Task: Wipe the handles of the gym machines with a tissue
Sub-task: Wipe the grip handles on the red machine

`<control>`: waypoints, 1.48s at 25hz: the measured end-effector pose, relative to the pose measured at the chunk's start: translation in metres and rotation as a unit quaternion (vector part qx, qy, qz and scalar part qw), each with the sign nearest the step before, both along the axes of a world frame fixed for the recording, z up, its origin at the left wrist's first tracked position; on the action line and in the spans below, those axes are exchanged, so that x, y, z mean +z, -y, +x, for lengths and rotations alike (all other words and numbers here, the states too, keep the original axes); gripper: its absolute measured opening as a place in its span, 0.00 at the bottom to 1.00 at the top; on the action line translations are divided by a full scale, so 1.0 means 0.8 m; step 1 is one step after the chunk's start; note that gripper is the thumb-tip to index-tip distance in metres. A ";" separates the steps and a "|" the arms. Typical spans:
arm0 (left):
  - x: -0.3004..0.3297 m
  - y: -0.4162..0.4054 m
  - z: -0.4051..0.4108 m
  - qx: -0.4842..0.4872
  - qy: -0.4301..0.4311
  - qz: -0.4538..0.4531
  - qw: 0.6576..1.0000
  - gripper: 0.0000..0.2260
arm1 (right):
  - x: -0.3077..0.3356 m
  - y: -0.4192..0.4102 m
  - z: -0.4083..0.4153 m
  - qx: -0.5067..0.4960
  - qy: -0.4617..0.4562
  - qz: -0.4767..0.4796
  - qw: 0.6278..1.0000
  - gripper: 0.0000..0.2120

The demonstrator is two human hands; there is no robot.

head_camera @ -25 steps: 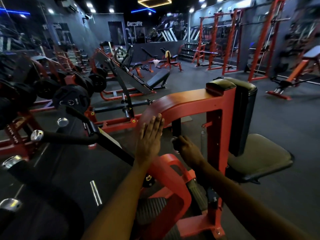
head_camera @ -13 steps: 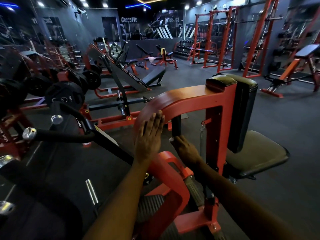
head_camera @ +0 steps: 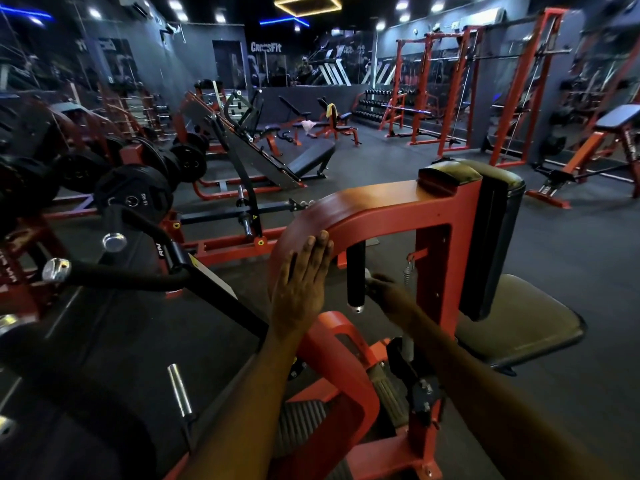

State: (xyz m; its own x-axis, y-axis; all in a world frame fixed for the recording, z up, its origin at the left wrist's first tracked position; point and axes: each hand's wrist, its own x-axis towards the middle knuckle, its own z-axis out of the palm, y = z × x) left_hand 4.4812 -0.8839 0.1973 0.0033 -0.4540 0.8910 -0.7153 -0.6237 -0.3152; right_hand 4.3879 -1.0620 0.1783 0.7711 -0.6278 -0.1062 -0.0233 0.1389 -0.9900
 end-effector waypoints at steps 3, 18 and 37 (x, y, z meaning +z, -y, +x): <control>-0.002 0.001 0.002 -0.007 -0.007 -0.007 1.000 0.33 | 0.073 0.026 0.019 0.122 0.009 -0.037 0.992 0.10; 0.001 0.000 0.000 -0.014 -0.026 -0.009 1.000 0.32 | 0.072 -0.075 0.037 -0.280 0.203 -0.090 0.934 0.06; -0.002 -0.002 -0.001 0.012 0.000 -0.001 1.000 0.33 | -0.009 -0.070 -0.036 -0.098 0.039 -0.530 0.841 0.04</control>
State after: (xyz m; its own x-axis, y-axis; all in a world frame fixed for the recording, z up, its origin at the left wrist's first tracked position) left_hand 4.4805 -0.8826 0.1957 0.0138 -0.4520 0.8919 -0.7006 -0.6408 -0.3139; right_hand 4.3588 -1.0062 0.1709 0.6210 -0.4532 0.6395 -0.0311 -0.8295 -0.5576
